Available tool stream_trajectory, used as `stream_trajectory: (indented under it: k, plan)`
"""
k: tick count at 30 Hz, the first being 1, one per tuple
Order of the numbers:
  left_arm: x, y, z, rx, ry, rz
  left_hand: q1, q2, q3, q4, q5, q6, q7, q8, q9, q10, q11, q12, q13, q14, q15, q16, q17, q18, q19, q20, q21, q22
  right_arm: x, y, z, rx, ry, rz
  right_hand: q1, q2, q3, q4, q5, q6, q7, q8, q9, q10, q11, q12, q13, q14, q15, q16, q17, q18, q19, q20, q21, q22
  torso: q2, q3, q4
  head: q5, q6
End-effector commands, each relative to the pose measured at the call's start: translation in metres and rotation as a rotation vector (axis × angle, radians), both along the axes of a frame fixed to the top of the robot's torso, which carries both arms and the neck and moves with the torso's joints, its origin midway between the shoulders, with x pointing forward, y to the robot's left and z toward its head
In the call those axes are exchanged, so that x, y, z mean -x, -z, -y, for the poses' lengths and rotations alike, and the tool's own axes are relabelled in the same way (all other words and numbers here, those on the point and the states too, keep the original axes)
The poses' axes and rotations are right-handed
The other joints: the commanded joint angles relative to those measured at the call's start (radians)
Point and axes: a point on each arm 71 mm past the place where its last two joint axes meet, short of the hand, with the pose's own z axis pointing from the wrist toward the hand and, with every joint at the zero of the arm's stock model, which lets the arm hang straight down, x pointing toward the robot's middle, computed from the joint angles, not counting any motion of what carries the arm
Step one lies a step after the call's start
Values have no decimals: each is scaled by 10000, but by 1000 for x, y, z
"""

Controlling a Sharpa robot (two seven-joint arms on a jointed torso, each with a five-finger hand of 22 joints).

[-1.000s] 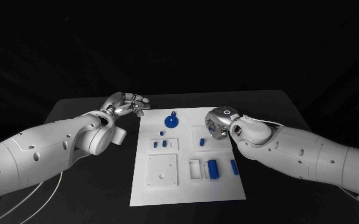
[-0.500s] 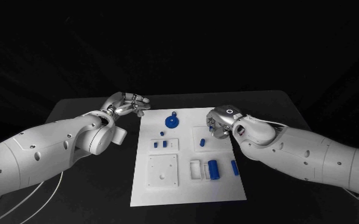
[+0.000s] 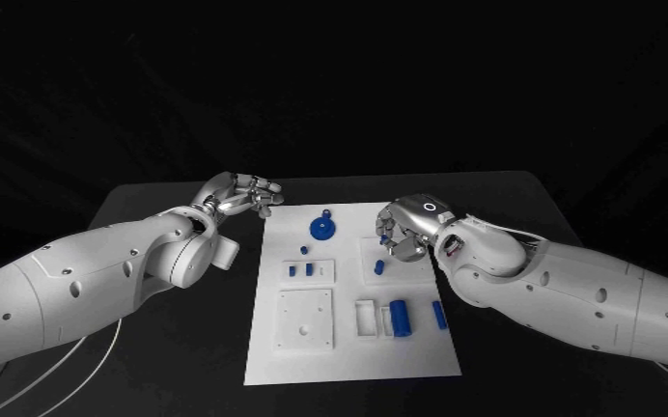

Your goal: Assemble the parts on the task board

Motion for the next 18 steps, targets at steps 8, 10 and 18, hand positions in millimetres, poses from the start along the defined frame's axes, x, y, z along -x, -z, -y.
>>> stream_trajectory:
  k: [8,10,18]
  plan:
    - [-1,-2,3,150,-25,128,-55,69,-62,-22,-55,-38,72,66,-20,-60,-5,-28,-17,74,21,-67,15,115,-11,-33,-47,5,18,-9,-46,-546,-1286,168,-45,38,64,1,4,101,4,37,5,83,-6,1,18,48,-57,-4,-13,943,48,-53,42,197,7,-5,17,539,-49]
    - [-1,-2,4,178,-51,128,-55,64,-65,-24,-55,-39,71,70,-21,-62,-4,-27,-17,68,24,-79,17,114,-15,-31,-53,6,20,-9,-53,-526,-1446,182,-44,38,66,0,4,101,4,37,5,83,-6,0,18,49,-57,-5,-13,943,48,-54,43,196,4,-9,18,648,-81]
    - [-1,-2,9,199,-9,122,-54,62,-67,-27,-54,-35,69,80,-23,-61,-3,-21,-15,60,29,-103,22,110,-22,-26,-65,7,29,3,-77,-34,-2016,116,-41,41,75,-1,9,99,4,34,3,83,-6,-7,20,53,-57,-8,-16,943,51,-57,44,195,2,-26,40,964,-222]
